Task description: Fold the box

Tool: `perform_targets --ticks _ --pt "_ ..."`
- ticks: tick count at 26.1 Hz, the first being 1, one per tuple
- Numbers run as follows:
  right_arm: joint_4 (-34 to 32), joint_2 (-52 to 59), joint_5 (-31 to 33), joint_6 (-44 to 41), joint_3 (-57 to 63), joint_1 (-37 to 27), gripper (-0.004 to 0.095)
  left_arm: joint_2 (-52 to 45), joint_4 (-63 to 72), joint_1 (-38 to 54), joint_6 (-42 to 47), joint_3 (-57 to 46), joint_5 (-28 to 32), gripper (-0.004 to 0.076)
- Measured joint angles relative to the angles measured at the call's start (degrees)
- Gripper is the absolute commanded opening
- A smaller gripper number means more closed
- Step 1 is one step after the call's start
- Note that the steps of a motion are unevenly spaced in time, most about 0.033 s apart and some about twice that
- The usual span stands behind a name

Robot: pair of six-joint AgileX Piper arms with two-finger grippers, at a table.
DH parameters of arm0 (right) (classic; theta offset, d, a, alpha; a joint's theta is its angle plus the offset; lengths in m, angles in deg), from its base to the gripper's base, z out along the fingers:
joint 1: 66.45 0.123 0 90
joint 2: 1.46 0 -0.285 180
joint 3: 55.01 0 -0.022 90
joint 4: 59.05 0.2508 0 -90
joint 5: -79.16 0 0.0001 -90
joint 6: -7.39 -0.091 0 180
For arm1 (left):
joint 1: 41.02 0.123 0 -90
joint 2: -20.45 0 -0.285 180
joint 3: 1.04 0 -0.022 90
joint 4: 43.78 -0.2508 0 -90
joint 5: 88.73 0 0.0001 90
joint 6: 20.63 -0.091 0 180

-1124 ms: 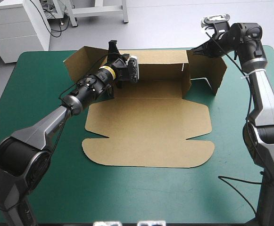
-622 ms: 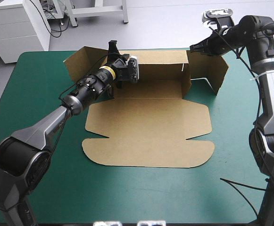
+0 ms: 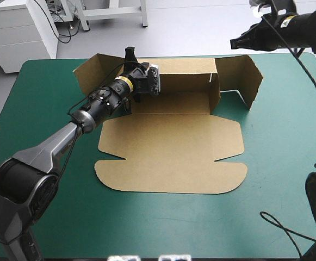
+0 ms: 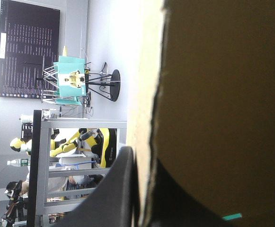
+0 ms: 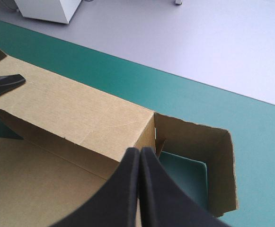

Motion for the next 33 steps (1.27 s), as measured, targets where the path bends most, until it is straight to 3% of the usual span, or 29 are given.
perform_targets --ticks 6,12,19,26,28,33 --pt "0.4 8.2 0.0 1.6 8.6 0.0 -0.0019 -0.3 1.8 0.0 0.0 0.0 -0.4 -0.0007" --pt "0.3 17.8 -0.4 6.4 27.9 0.0 -0.0019 -0.6 2.1 0.0 0.0 0.0 -0.8 -0.0007" --pt "0.3 25.7 -9.3 7.8 45.2 0.0 -0.0019 -1.4 2.2 -0.1 0.0 0.0 -3.0 0.0000" --pt "0.2 26.3 -14.4 8.0 47.5 0.0 -0.0019 -7.3 5.8 -0.9 0.3 -0.2 -14.8 0.0002" --pt "0.2 26.3 -14.5 8.0 47.5 0.0 -0.0019 -10.3 6.3 -2.1 -0.4 -0.2 -20.6 0.0002" --pt "0.2 26.3 -15.4 8.0 47.5 0.0 -0.0019 -15.8 8.9 -6.5 -6.2 -0.3 -26.9 0.0002"
